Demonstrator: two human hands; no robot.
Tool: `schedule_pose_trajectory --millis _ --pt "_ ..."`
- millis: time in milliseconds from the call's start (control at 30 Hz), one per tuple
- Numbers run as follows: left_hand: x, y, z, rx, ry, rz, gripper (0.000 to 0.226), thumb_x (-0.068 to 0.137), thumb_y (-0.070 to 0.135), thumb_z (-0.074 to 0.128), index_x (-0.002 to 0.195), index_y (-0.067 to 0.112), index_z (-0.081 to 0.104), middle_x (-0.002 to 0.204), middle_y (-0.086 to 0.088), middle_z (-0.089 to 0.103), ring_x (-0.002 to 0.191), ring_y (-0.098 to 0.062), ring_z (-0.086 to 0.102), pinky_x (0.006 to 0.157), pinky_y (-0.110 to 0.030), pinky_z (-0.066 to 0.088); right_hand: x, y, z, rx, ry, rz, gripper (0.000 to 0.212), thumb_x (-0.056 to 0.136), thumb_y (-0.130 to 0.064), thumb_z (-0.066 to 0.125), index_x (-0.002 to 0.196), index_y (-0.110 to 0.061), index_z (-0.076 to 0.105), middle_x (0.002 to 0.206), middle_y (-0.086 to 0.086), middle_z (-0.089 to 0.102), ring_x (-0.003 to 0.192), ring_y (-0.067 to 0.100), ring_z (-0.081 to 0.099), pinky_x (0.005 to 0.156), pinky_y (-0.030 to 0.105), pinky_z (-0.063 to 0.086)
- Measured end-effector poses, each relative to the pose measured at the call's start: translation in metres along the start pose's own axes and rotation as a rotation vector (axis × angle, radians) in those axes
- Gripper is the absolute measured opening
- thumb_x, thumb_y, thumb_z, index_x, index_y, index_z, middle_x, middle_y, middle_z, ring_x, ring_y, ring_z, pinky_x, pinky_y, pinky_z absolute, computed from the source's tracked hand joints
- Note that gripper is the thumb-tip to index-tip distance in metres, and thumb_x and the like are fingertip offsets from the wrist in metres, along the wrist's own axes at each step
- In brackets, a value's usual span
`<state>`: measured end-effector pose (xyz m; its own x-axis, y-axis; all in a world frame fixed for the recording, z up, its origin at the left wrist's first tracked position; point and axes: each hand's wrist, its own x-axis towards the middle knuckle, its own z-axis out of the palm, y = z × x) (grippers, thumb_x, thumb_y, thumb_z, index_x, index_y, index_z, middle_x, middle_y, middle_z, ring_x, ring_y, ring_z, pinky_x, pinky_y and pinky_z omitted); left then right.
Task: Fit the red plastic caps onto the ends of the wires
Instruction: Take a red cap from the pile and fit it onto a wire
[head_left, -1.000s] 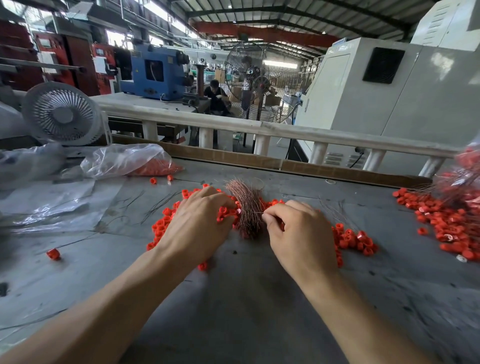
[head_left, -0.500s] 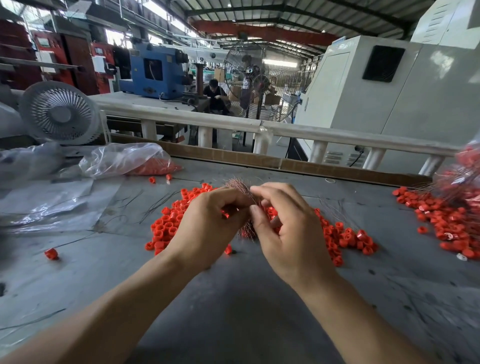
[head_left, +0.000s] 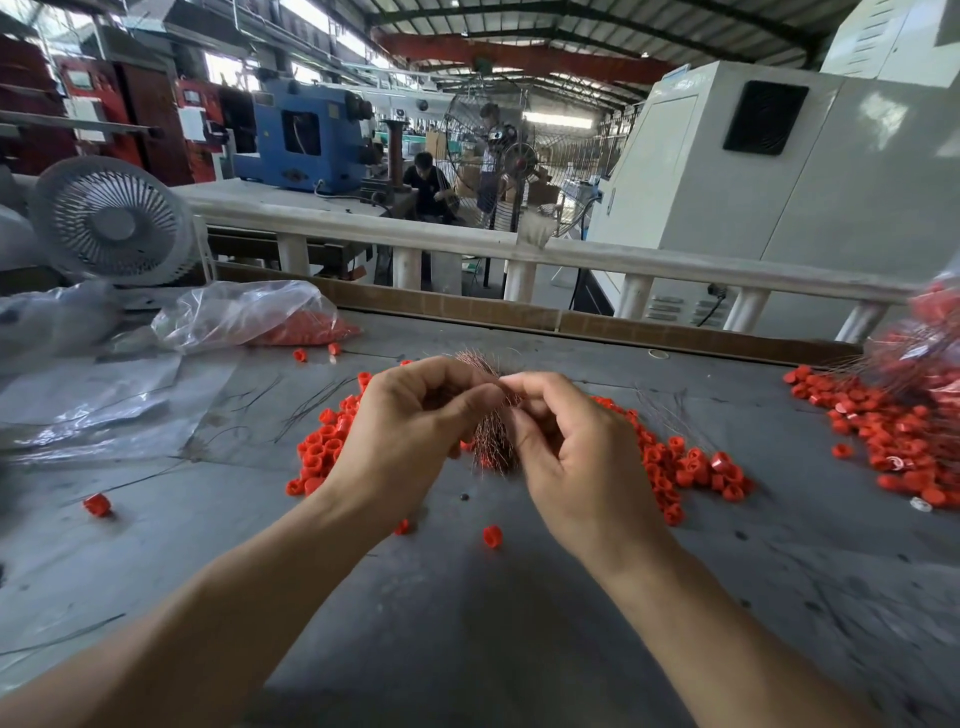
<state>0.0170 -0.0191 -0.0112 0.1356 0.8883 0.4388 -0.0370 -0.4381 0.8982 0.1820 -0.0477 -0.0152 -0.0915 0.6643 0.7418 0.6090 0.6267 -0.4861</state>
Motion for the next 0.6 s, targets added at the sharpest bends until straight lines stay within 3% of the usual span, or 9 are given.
schedule_pose_trajectory --millis 133,333,433,600 --pt "0.0 0.002 0.0 -0.071 0.037 -0.04 0.021 0.078 0.032 0.077 0.085 0.013 0.077 0.066 -0.004 0.063 0.057 -0.011 0.052 0.052 -0.022 0.046 0.0 -0.001 -0.001 -0.009 0.04 -0.006 0.008 0.096 -0.014 0.065 0.102 -0.017 0.07 0.08 -0.016 0.066 0.074 -0.004 0.063 0.066 0.005 0.043" --pt "-0.001 0.005 -0.006 -0.004 0.086 -0.128 0.012 0.093 0.021 0.072 0.085 0.012 0.072 0.058 0.0 0.06 0.049 -0.006 0.051 0.046 -0.016 0.041 -0.001 0.004 -0.004 -0.043 0.099 0.037 0.006 0.096 -0.018 0.064 0.095 -0.019 0.07 0.067 -0.019 0.058 0.063 0.003 0.059 0.057 0.017 0.045" --pt "-0.003 0.007 -0.006 0.295 -0.165 -0.075 0.007 0.091 0.026 0.075 0.087 0.02 0.075 0.068 0.002 0.067 0.058 -0.007 0.056 0.054 -0.022 0.046 0.0 0.007 -0.008 -0.044 0.158 0.073 0.006 0.096 -0.015 0.066 0.095 -0.019 0.071 0.068 -0.018 0.062 0.066 0.004 0.062 0.059 0.02 0.048" --pt "-0.016 0.012 0.004 0.802 -0.628 0.052 0.028 0.083 0.047 0.079 0.109 0.037 0.073 0.097 0.017 0.068 0.082 0.006 0.059 0.067 -0.009 0.046 -0.001 0.01 -0.013 -0.032 0.171 0.132 0.006 0.097 -0.014 0.067 0.096 -0.018 0.072 0.073 -0.015 0.067 0.07 0.007 0.065 0.06 0.03 0.054"
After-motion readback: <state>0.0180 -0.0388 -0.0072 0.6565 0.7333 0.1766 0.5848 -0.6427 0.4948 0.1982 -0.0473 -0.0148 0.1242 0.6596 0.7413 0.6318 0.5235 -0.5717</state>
